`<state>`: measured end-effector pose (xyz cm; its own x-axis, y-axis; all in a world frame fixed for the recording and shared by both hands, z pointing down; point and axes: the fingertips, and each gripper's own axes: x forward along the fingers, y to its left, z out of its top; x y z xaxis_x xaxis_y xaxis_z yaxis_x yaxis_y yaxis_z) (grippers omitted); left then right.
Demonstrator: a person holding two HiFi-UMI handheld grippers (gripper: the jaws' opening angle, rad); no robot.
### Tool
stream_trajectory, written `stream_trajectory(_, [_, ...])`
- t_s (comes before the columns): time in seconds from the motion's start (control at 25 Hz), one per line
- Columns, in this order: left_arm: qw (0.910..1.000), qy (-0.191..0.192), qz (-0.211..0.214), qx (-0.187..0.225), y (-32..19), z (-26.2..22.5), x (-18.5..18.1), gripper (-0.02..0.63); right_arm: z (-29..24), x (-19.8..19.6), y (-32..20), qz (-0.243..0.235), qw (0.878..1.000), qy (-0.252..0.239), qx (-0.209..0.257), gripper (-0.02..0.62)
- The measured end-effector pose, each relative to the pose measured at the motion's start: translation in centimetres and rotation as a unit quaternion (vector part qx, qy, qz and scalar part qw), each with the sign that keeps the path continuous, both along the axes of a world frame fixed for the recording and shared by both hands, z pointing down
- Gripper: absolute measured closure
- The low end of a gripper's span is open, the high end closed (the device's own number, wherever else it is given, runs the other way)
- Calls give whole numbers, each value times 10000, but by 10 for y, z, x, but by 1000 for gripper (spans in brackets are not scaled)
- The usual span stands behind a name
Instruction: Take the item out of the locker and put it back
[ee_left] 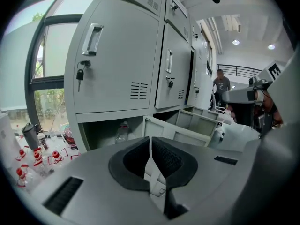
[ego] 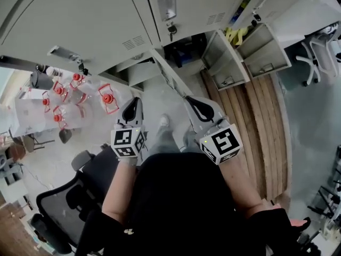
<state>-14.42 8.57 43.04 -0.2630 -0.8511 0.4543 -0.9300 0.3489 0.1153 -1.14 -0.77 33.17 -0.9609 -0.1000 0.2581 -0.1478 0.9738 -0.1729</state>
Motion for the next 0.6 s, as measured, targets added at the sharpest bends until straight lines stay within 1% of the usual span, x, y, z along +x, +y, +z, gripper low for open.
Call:
stream_trajectory(0.28, [9987,94,420,-268,-16,41,-35,566,12,-27,6,515,9984,216,16,598])
stream_trajectory(0.4, [9980,153,491,-355,-24,60,-52,537,16,-34,9,737,9969,272,-6,598])
stream_trajectory(0.52, [9976,122,512,-457,-32,77,-69,516,19,-37,9,980,9947,286,-97,598])
stream_trajectory(0.6, [9971,145,527,-531,-38,90,-81,485,26,-37,8,1159,9926,324,-156,598])
